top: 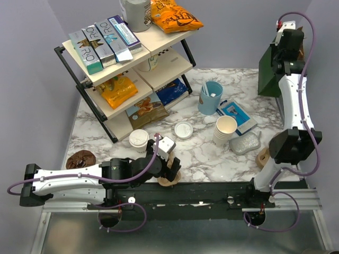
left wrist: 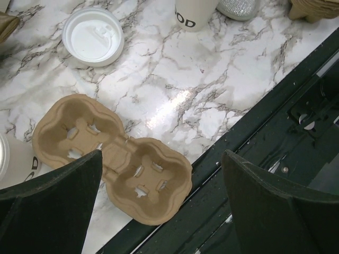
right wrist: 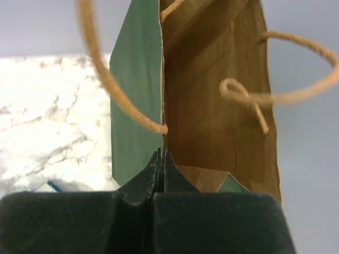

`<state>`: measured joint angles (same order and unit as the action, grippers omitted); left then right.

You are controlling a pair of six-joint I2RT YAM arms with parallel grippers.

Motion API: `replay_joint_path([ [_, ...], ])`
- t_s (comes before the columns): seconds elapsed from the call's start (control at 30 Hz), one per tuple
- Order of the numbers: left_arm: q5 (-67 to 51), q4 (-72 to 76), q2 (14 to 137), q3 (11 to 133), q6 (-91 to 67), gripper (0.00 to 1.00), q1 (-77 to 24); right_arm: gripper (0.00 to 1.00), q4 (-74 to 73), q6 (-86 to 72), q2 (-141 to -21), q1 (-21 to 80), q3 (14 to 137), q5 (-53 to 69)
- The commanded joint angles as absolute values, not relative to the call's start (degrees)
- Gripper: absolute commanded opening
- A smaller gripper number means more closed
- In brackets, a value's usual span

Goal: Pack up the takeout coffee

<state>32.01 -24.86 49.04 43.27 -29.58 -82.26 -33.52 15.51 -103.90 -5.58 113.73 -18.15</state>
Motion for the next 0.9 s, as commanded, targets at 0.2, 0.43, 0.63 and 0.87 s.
replay_joint_path([
  [0.2,37.0,-24.6,46.1,44.4,-33.4,0.99,-82.6,0.01,-25.7,20.1,-88.9,9.4,112.6,-34.2],
  [0.43,39.1,-26.4,42.7,43.7,-36.8,0.99,-82.5,0.01,-25.2,19.2,-79.1,27.4,108.1,-45.9],
  [0.63,42.6,-30.8,42.2,44.6,-40.9,0.99,-82.5,0.01,-21.5,23.7,-77.3,46.8,103.9,-57.3],
  [0.87,45.2,-37.3,41.8,46.0,-45.2,0.99,-82.5,0.01,8.3,46.5,-81.2,61.4,97.0,-73.9],
])
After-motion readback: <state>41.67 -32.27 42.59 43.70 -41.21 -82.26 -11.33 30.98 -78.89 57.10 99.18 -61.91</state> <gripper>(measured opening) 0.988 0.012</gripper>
